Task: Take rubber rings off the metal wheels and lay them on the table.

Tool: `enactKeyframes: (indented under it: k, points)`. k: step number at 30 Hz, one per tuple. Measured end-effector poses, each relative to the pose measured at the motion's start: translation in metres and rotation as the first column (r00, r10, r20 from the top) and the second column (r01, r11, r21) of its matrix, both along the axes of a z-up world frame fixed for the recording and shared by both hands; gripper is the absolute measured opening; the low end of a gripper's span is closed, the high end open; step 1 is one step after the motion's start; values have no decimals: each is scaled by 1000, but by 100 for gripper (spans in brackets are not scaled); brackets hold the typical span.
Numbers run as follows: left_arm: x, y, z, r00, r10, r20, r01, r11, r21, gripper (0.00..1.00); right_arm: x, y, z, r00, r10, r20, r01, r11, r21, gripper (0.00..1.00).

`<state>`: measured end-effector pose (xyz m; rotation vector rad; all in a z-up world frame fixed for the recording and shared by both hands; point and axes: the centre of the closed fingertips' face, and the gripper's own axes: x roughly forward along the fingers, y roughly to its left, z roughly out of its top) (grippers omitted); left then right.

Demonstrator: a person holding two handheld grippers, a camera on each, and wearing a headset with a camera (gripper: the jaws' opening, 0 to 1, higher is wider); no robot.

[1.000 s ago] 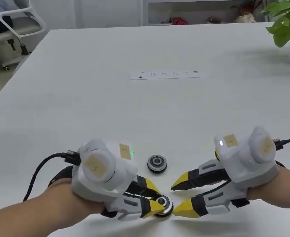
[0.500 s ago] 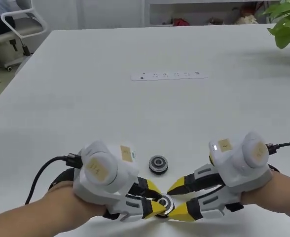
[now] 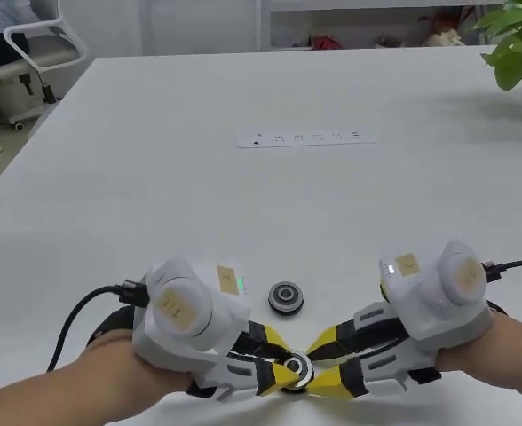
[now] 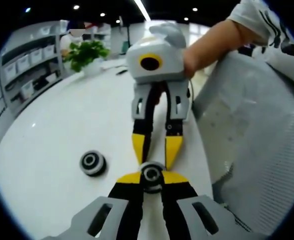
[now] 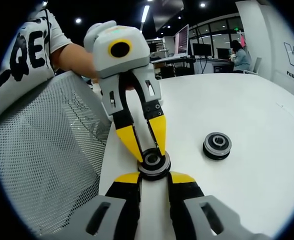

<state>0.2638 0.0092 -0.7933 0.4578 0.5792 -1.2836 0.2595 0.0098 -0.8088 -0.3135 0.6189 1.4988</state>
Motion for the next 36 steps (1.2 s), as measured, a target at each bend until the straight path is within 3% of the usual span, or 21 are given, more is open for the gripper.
enactKeyframes:
  k: [10,12,20,29,36]
  points:
    - [0,0,0,1000,11,10,-11,1000,-6,13,1,-4,-1,999,-28,-43,28,1000,-12,8]
    - [0,0,0,1000,12,12,-12,1000,-7,13,0,-6,-2,997,-31,-65,30,999,-22,3]
    - [0,0,0,1000,16,17,-16,1000,-9,13,2,-7,-1,990,-82,-119,80,996,-27,0]
    - [0,0,0,1000,17,21,-17,1000,-7,13,4,-10,4,965,-151,-213,154,988,-5,0]
    - [0,1,0,999,22,27,-22,1000,-6,13,8,-10,9,933,-206,-295,220,975,14,0]
